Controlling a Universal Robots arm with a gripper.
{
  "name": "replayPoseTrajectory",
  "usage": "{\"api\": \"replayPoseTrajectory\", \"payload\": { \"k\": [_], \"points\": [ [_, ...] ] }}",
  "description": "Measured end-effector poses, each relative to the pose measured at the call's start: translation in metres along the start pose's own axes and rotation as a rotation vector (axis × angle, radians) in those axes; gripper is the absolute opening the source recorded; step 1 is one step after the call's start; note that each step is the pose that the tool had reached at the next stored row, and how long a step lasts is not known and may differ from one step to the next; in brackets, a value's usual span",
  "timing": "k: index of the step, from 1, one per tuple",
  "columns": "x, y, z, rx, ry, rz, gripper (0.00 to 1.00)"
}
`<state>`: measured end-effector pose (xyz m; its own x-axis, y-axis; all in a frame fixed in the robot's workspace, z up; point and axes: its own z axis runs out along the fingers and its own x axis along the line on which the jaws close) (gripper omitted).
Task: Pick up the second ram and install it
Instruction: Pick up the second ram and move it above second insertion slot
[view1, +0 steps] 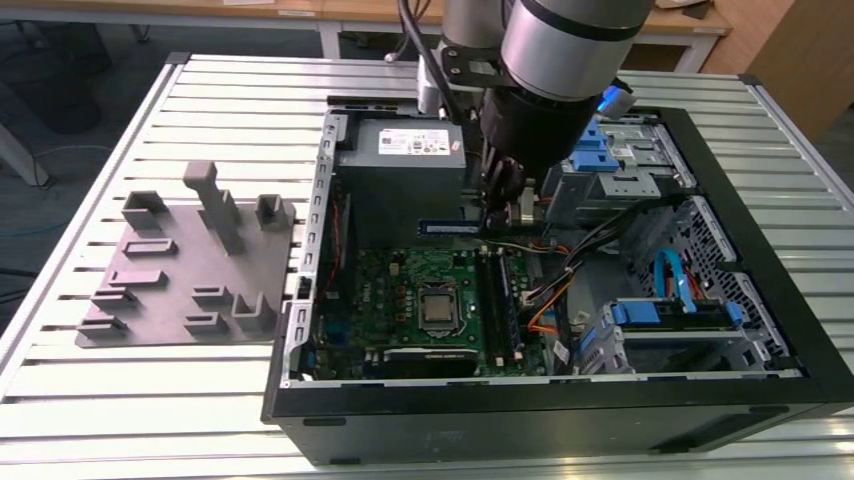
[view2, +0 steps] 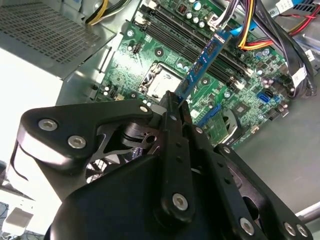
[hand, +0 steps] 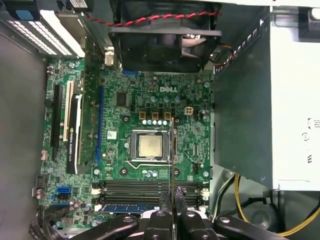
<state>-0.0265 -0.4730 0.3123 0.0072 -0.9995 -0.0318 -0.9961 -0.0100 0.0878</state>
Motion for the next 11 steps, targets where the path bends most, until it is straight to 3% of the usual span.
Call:
{"api": "replayPoseTrajectory", "payload": {
  "k": [5,11],
  "points": [
    [0.0047,-0.0015,0.0068,0.0,0.0,0.0,0.11],
    [0.0233,-0.0017,0.0122,0.0,0.0,0.0,0.11]
  ]
}}
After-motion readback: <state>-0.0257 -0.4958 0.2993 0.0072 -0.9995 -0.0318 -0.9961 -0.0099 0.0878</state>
